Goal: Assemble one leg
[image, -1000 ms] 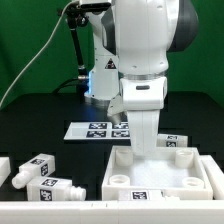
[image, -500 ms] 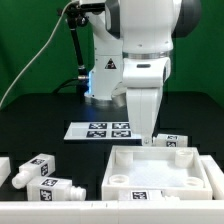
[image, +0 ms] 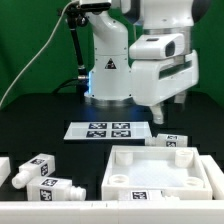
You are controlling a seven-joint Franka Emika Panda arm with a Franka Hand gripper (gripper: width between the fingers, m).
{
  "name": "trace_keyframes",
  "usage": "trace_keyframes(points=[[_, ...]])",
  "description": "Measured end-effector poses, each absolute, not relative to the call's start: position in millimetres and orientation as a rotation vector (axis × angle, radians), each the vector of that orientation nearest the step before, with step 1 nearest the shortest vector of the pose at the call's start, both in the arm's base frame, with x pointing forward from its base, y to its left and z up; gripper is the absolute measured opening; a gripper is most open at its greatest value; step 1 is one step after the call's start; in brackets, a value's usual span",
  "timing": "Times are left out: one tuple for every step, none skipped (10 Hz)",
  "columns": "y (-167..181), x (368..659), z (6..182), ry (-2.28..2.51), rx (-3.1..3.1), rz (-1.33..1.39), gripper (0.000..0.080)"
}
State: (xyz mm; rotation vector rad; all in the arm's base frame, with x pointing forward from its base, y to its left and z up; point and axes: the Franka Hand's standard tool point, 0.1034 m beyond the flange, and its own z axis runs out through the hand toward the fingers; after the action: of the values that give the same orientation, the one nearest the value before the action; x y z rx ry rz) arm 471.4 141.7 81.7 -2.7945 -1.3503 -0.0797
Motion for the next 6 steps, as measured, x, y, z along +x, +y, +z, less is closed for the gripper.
trace_keyframes(points=[[151, 468, 80.7, -1.322, -2.804, -0.076, 0.0649], [149, 468, 80.5, -1.331, -2.801, -0.065, 0.0649], [150, 467, 80.3, -1.328, -2.802, -0.048, 0.0649], [150, 467, 80.1, -1.327, -2.802, -0.050, 0.0649], [150, 463, 79.3, -1.312, -2.810, -0.010, 0.0649], [152, 458, 78.8, -1.322, -2.808, 0.082, 0.0649]])
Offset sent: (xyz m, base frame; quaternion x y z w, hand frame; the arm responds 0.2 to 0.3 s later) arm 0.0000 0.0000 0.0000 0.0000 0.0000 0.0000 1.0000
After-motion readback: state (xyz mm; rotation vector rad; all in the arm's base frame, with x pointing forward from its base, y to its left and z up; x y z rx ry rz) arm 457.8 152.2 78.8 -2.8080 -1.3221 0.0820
